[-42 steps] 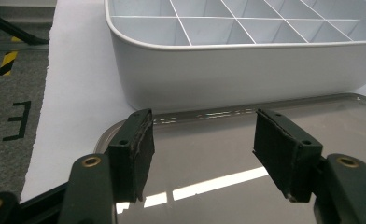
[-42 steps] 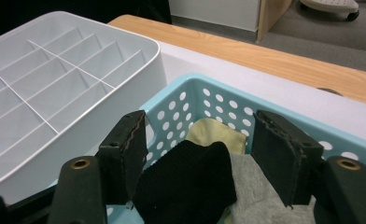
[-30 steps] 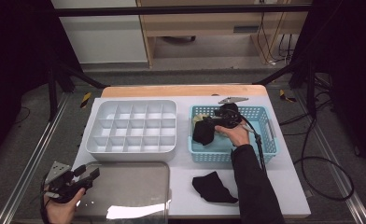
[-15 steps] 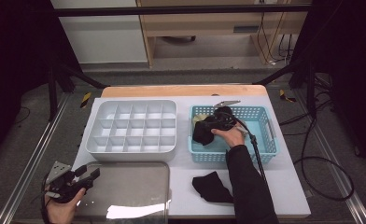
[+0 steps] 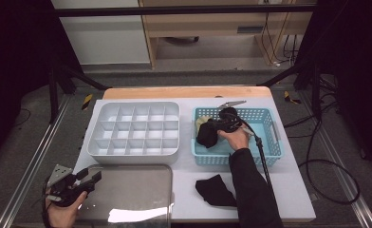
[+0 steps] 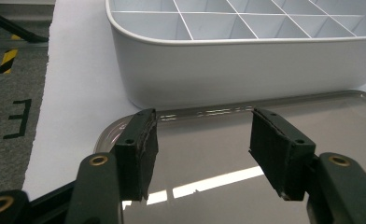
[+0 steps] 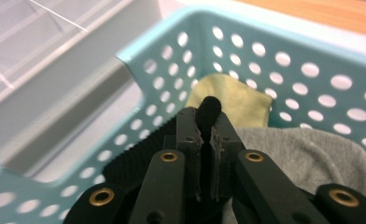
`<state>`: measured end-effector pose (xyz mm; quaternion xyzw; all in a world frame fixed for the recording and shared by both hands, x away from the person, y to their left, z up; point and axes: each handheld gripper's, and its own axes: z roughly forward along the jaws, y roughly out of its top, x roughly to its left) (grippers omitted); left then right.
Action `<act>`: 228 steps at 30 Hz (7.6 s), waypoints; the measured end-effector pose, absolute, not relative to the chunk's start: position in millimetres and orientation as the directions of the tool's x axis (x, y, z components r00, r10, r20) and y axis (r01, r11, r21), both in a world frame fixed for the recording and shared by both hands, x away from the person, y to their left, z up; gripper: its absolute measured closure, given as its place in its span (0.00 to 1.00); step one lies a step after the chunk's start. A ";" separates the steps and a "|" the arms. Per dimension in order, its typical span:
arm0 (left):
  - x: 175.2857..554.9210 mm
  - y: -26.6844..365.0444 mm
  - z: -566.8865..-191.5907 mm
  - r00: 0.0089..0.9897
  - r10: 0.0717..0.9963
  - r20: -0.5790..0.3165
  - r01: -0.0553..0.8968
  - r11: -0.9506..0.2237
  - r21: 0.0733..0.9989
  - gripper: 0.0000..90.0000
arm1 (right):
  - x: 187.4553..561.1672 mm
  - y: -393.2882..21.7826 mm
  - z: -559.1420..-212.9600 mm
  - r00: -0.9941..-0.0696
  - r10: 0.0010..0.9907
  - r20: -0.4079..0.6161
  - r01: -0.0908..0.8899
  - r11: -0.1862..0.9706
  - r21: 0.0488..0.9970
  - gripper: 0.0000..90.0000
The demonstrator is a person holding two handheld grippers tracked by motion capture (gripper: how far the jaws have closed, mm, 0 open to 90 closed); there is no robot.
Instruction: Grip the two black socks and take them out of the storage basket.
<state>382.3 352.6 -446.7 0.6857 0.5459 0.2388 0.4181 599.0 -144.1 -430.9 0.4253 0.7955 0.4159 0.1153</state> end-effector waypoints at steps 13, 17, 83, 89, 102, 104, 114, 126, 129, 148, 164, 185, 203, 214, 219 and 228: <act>381.8 349.9 -446.0 0.297 0.946 -0.128 0.550 -0.060 0.833 0.46 | 567.4 -157.4 -383.1 -0.675 0.720 0.161 0.445 0.224 0.867 0.95; 382.1 348.9 -446.3 0.298 0.946 -0.125 0.549 -0.063 0.833 0.46 | 557.5 -162.2 -371.5 -0.686 0.711 0.154 0.410 0.203 0.889 0.95; 371.8 324.0 -432.9 0.373 0.922 -0.102 0.515 -0.114 0.849 0.48 | 374.6 -257.9 -388.2 -0.729 0.669 0.145 0.297 0.119 0.948 0.93; 371.0 320.6 -432.5 0.380 0.920 -0.098 0.515 -0.123 0.848 0.48 | 371.2 -267.4 -400.5 -0.710 0.690 0.141 0.322 0.140 0.936 0.92; 370.0 311.6 -432.7 0.400 0.912 -0.094 0.511 -0.137 0.849 0.48 | 382.6 -281.9 -439.0 -0.645 0.742 0.181 0.429 0.156 0.890 0.92; 370.4 308.7 -433.4 0.406 0.909 -0.092 0.513 -0.144 0.846 0.48 | 384.9 -282.7 -445.4 -0.635 0.752 0.179 0.443 0.164 0.882 0.92; 369.2 297.1 -432.9 0.433 0.896 -0.096 0.509 -0.155 0.847 0.48 | 396.8 -284.0 -477.1 -0.581 0.800 0.146 0.520 0.227 0.824 0.88; 367.4 278.5 -431.6 0.467 0.880 -0.085 0.497 -0.182 0.849 0.47 | 394.6 -278.5 -470.3 -0.562 0.820 0.108 0.497 0.229 0.837 0.70; 367.0 273.0 -431.5 0.479 0.874 -0.081 0.494 -0.192 0.848 0.47 | 390.7 -277.1 -460.6 -0.565 0.819 0.099 0.460 0.214 0.862 0.67; 367.3 245.4 -432.1 0.533 0.844 -0.062 0.480 -0.241 0.843 0.46 | 375.5 -246.9 -433.5 -0.650 0.753 0.106 0.386 0.206 0.899 0.64; 369.7 231.1 -438.1 0.552 0.833 -0.048 0.479 -0.270 0.835 0.46 | 369.3 -199.2 -451.6 -0.755 0.629 0.183 0.455 0.302 0.837 0.74; 369.8 231.5 -438.4 0.554 0.831 -0.046 0.476 -0.271 0.837 0.46 | 371.9 -186.5 -452.8 -0.796 0.555 0.242 0.473 0.320 0.821 0.97; 369.2 231.2 -438.5 0.568 0.822 -0.054 0.472 -0.271 0.839 0.46 | 403.0 -109.7 -439.5 -0.809 0.516 0.282 0.498 0.344 0.796 0.97; 368.0 226.2 -441.4 0.591 0.804 -0.071 0.474 -0.275 0.836 0.45 | 428.8 -84.4 -453.9 -0.718 0.670 0.189 0.527 0.345 0.777 0.92; 366.8 215.1 -444.9 0.615 0.785 -0.072 0.470 -0.291 0.833 0.44 | 431.2 -87.5 -453.7 -0.706 0.686 0.179 0.527 0.340 0.779 0.85; 365.6 185.3 -442.0 0.677 0.734 -0.060 0.446 -0.344 0.827 0.43 | 422.6 -117.8 -433.8 -0.718 0.672 0.181 0.464 0.269 0.844 0.76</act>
